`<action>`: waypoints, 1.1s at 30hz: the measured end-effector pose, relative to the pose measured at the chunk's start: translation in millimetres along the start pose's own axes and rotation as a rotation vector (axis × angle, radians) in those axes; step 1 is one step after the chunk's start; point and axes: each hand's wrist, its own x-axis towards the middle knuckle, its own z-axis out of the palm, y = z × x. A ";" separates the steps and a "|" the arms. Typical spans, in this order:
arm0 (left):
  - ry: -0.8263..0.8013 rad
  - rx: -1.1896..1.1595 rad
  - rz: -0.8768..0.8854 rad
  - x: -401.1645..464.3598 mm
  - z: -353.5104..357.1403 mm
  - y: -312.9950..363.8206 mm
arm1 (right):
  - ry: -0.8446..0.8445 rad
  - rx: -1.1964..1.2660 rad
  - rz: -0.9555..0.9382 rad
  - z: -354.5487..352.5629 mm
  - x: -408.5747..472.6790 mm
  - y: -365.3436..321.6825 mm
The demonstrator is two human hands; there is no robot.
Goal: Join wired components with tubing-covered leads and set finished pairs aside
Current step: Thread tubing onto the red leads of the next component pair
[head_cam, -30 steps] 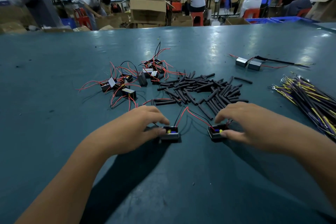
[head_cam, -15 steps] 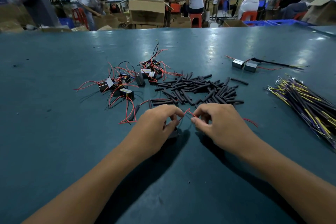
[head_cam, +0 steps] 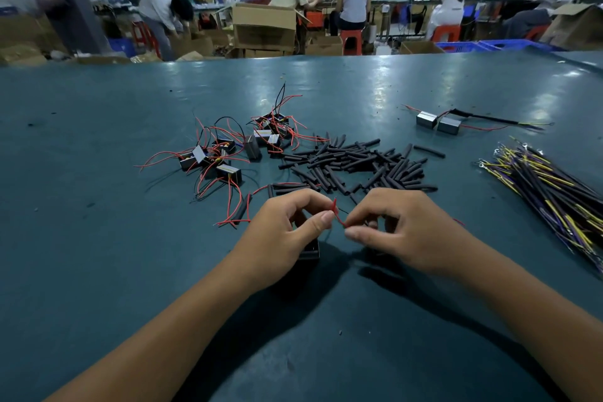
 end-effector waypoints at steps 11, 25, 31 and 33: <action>-0.031 -0.259 -0.024 -1.9 0.6 3.3 | 0.217 -0.148 0.261 -7.4 2.1 20.2; -0.135 -0.370 -0.144 -2.6 -2.9 4.1 | -0.005 -0.392 0.298 10.1 2.3 10.8; -0.098 -0.422 -0.212 -3.9 -4.8 7.2 | 0.075 -0.423 0.316 10.3 0.2 8.2; -0.108 -0.414 -0.209 -4.5 -5.0 6.7 | 0.111 -0.410 0.343 9.5 0.1 8.1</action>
